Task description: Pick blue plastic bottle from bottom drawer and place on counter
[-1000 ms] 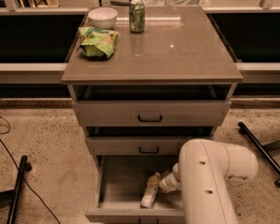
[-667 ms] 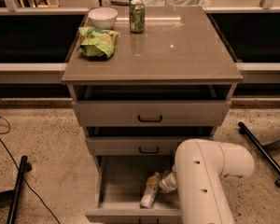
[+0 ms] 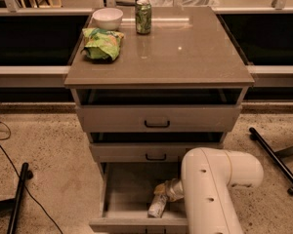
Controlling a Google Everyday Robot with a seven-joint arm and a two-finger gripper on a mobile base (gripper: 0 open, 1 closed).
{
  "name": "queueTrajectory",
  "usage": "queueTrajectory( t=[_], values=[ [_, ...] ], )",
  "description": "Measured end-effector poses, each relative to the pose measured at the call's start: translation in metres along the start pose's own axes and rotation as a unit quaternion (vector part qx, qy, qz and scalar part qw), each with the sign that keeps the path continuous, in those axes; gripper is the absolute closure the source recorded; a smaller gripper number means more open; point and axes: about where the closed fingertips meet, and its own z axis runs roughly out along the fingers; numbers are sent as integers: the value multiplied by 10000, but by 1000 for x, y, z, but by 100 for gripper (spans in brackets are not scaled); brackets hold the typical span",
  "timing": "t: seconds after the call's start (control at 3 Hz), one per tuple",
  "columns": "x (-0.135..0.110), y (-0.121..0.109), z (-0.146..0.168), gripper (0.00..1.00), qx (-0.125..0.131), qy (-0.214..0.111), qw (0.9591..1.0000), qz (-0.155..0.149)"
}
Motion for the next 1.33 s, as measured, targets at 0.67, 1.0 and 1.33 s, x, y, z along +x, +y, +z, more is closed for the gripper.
queueTrajectory(
  t=[0.67, 1.0, 1.33],
  values=[
    [-9, 10, -15, 76, -558, -281, 9975, -317],
    [-1, 27, -48, 76, -1339, -680, 9852, -821],
    [19, 52, -91, 78, -1939, -1181, 9630, -1452]
  ],
)
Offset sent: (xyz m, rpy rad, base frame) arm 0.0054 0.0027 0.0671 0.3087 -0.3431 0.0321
